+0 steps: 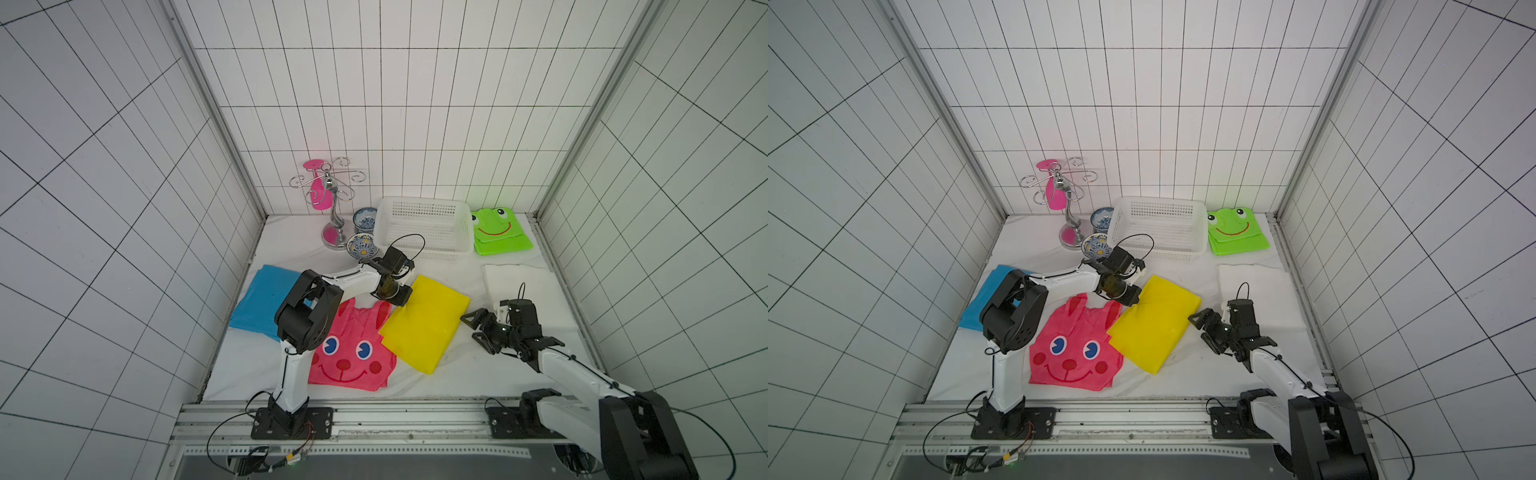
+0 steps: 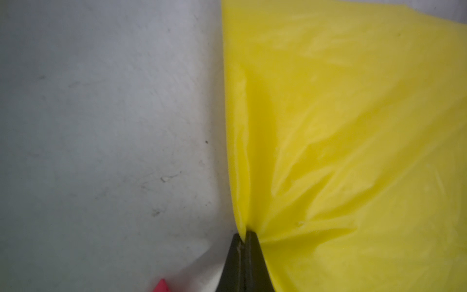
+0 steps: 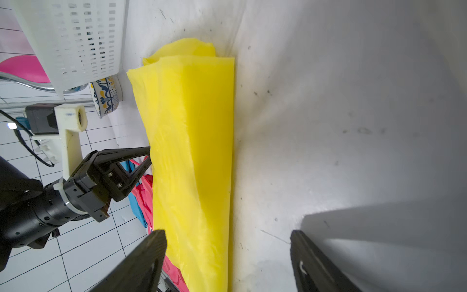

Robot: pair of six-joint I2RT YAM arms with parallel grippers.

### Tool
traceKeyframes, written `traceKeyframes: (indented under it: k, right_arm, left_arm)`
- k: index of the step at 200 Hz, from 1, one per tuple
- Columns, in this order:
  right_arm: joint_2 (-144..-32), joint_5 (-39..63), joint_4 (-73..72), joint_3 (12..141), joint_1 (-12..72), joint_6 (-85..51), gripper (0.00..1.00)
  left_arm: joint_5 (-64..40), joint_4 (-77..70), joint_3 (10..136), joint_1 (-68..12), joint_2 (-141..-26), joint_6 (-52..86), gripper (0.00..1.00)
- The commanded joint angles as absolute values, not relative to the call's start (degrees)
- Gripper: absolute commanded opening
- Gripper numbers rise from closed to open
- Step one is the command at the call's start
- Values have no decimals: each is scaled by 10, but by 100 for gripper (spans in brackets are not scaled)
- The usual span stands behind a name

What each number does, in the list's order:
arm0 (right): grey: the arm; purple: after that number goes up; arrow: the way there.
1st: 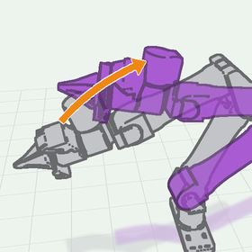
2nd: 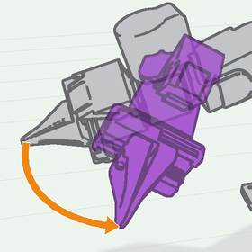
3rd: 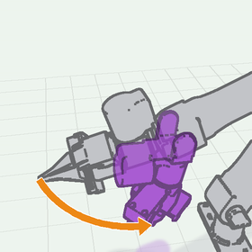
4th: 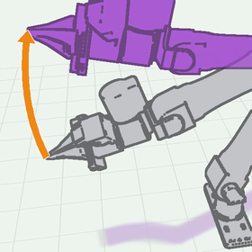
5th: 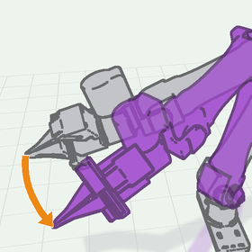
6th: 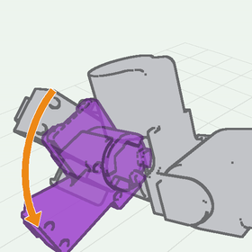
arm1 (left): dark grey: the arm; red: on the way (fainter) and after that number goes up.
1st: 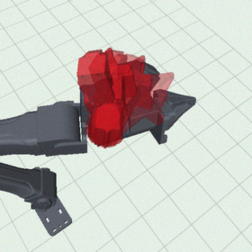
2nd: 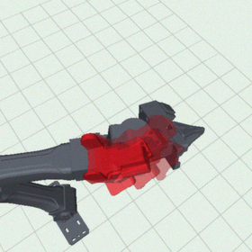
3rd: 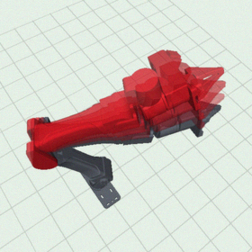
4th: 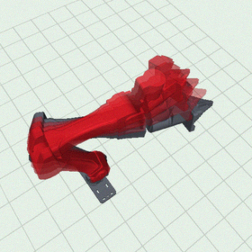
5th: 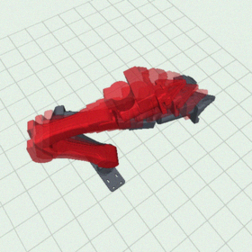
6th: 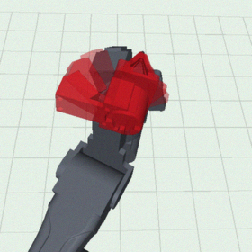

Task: Put the folded raincoat in the basket
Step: Pick up the raincoat from the center of the board.

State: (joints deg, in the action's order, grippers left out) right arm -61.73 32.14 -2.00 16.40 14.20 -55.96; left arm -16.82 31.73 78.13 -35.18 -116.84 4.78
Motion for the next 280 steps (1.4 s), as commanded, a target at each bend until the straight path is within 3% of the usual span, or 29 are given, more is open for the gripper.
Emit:
traceKeyframes:
  k: [1,42,68,98,156,166,221,255,280]
  right_arm:
    - [-660,326,-19,170,142,-560,79]
    - [-795,367,-164,192,157,-580,77]
    - [-869,390,-251,198,172,-607,68]
    - [-910,415,-304,212,177,-599,36]
    - [-875,438,-268,261,194,-506,9]
    - [-865,438,-237,274,196,-468,0]
    - [-783,359,29,368,229,-210,0]
    - [-742,349,63,387,280,-78,0]
    - [-732,327,143,429,317,36,0]
  left_arm:
    - [-174,337,756,-358,-1188,51,0]
    - [-182,336,743,-356,-1186,51,0]
    - [-192,333,733,-353,-1174,44,0]
    - [-232,321,714,-349,-1164,35,0]
    - [-337,304,673,-315,-1095,-5,6]
    - [-361,313,674,-301,-1079,-15,11]
    - [-487,478,752,-206,-963,-94,37]
    - [-476,569,809,-194,-906,-206,67]
    - [-500,611,842,-191,-897,-341,80]
